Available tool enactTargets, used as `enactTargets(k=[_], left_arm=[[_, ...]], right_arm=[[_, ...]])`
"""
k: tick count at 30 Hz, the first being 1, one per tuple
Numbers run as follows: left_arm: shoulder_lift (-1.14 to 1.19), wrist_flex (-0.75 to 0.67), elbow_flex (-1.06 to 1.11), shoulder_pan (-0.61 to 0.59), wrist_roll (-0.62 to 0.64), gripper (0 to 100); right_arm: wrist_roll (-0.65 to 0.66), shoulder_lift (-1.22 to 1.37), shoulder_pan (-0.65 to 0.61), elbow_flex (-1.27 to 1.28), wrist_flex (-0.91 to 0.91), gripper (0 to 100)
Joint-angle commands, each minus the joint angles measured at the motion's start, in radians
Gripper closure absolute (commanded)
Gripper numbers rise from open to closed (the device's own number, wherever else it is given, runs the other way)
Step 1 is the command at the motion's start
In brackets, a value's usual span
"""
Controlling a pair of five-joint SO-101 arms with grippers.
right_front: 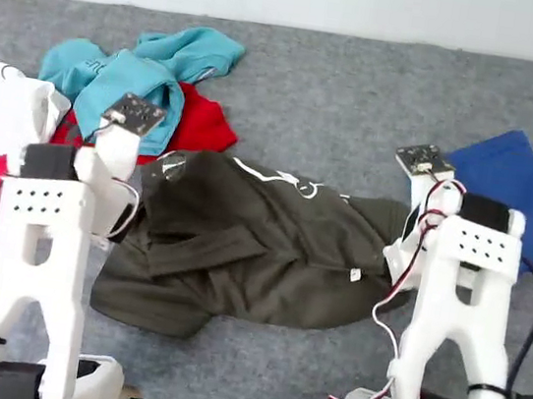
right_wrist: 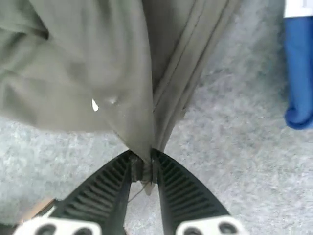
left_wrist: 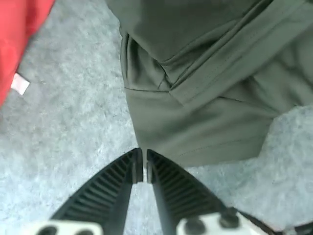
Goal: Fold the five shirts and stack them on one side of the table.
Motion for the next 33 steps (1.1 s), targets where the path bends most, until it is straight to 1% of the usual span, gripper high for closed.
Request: enactTargets(k=[1, 4, 8, 13, 17, 19, 25, 27, 33], left_arm=[[-0.031, -0.104, 0.051, 0.068, 0.012, 94], [-0.025, -0.153, 0.056, 0.163, 0.051, 88], [0.104, -0.23, 0.053, 0.259, 0.055, 87], [0.368, -0.258, -0.053, 0.299, 0.058, 87], [0.517, -0.258, -0.15, 0.29, 0.058, 88], [0.56, -0.247, -0.182, 0.272, 0.058, 90], [0.586, -0.244, -0.194, 0.215, 0.051, 91], [0.588, -0.242, -0.189, 0.203, 0.031, 91], [0.588, -0.215, -0.179, 0.204, 0.017, 91]], right_arm=[[0.011, -0.061, -0.015, 0.003, -0.027, 98.7], [0.011, -0.064, -0.016, 0.003, -0.019, 94.7], [0.011, -0.064, -0.018, 0.003, -0.001, 85.0], [0.011, -0.064, -0.016, 0.003, 0.001, 84.1], [0.011, -0.064, -0.01, 0.003, 0.001, 84.1], [0.011, -0.064, -0.008, 0.003, 0.001, 84.1], [0.011, -0.064, -0.008, 0.003, 0.001, 84.1], [0.011, -0.064, -0.008, 0.003, 0.001, 84.1], [0.011, -0.064, -0.008, 0.003, 0.001, 84.1]])
